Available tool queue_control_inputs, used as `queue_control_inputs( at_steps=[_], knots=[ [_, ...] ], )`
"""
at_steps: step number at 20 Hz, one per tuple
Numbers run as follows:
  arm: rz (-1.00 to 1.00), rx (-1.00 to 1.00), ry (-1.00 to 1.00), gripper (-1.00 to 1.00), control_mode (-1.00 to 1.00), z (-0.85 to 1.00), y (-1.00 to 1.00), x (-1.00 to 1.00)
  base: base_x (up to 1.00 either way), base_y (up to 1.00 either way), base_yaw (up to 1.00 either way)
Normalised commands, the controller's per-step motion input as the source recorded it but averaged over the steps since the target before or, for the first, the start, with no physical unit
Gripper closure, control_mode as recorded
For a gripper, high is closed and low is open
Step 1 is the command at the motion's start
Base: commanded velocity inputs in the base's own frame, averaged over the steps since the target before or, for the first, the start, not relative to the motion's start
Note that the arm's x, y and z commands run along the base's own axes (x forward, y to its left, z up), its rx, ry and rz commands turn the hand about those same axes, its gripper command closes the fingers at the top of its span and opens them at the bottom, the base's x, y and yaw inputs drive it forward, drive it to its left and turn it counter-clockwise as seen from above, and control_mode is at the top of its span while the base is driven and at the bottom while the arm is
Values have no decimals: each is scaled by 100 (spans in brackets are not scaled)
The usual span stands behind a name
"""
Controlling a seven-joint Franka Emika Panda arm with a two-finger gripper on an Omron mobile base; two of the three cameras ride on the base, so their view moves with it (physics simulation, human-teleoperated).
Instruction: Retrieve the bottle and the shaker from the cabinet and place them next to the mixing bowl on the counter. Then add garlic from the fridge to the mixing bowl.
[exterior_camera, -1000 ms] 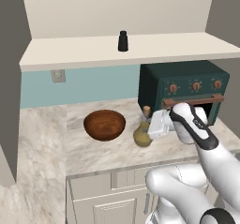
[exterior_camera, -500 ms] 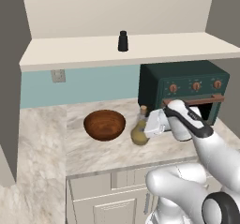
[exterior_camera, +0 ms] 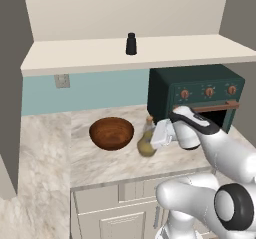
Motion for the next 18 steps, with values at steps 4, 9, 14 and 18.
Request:
queue_control_inputs(
  at_steps=[4, 9, 14, 18],
  knots=[
    [0, -1, 0, 100, -100, -24, 1, 11, 0, 0, 0],
    [0, -1, 0, 100, -100, -27, 0, 8, 0, 0, 0],
    [0, -2, -1, 100, -100, -19, 1, 7, 0, 0, 0],
    [0, -3, -5, 100, -100, 0, 7, 25, 0, 0, 0]
  ],
)
